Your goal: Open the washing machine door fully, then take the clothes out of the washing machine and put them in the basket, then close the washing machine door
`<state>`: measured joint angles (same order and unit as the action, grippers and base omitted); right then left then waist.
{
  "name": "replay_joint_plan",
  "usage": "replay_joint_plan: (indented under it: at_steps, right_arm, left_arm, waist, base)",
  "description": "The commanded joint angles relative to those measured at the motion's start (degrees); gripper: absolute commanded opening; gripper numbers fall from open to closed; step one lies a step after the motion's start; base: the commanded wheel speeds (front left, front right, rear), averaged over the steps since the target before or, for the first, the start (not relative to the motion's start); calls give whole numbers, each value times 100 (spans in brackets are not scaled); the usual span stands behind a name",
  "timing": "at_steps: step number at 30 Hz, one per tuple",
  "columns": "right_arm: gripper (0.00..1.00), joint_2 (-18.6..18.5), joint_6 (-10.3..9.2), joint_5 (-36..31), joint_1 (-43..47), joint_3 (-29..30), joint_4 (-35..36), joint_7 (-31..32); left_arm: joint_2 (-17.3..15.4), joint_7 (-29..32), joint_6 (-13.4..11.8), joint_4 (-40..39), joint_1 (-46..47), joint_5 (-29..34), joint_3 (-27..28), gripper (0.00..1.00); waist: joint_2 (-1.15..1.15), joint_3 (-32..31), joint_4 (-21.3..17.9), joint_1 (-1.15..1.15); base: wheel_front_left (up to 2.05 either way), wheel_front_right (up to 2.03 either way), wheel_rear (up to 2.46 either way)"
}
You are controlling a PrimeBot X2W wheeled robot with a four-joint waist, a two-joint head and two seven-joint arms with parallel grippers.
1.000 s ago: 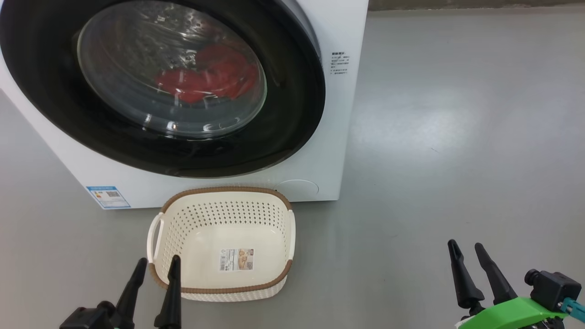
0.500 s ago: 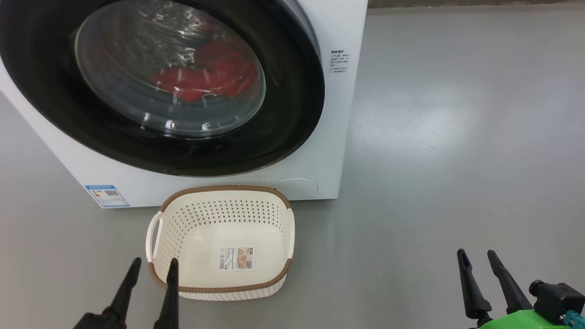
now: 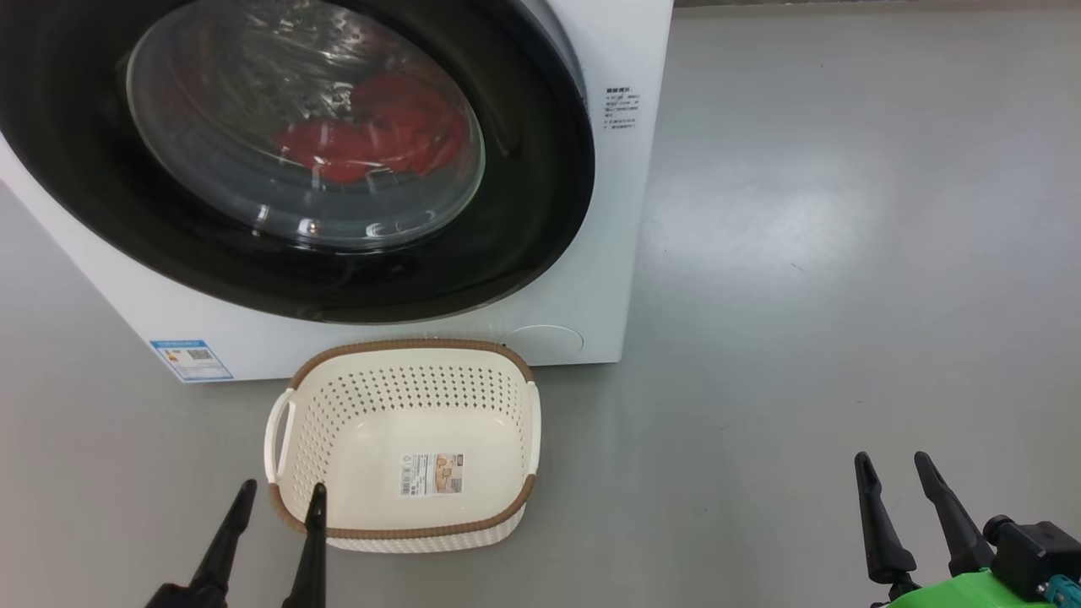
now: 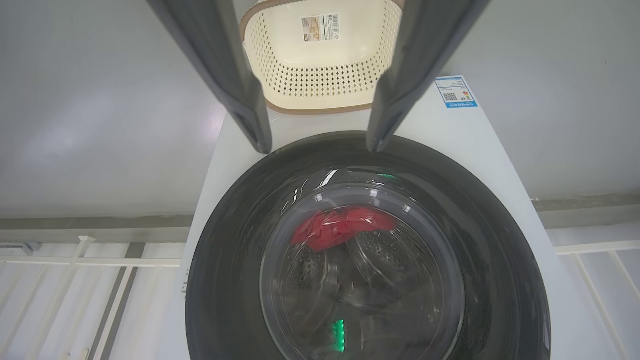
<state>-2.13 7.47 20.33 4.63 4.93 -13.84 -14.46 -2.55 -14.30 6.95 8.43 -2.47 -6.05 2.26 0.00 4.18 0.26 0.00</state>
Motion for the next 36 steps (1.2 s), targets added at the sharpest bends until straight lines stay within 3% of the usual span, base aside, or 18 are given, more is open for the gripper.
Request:
replay_joint_plan:
  at_steps: [1, 17, 20, 21, 36]
  right_arm:
    - [100, -81, 2, -62, -24, -106, 154, -53]
    - [100, -76, 2, 148, -77, -135, 212, -54]
    - [17, -76, 2, 366, -193, -225, 245, -54]
    - [0, -76, 2, 409, -252, -269, 252, -54]
    - [0, -76, 2, 1674, -2199, -688, 242, -54]
  left_arm:
    - [-37, -70, 22, -103, 101, -12, 227, 100]
    - [-33, -70, 50, -150, 140, -123, 214, 100]
    - [-33, -70, 52, -185, 167, -139, 183, 100]
    - [-33, -70, 52, -193, 177, -145, 170, 100]
    - [-33, -70, 53, -179, 557, -361, -221, 100]
  waist:
    - [0, -2, -3, 0]
    - [0, 44, -52, 0]
    - [0, 89, -36, 0]
    - [0, 102, -27, 0]
    - [0, 589, 433, 0]
  base:
    - [0, 0, 0]
    - [0, 0, 0]
    - [0, 0, 0]
    - [0, 0, 0]
    - [0, 0, 0]
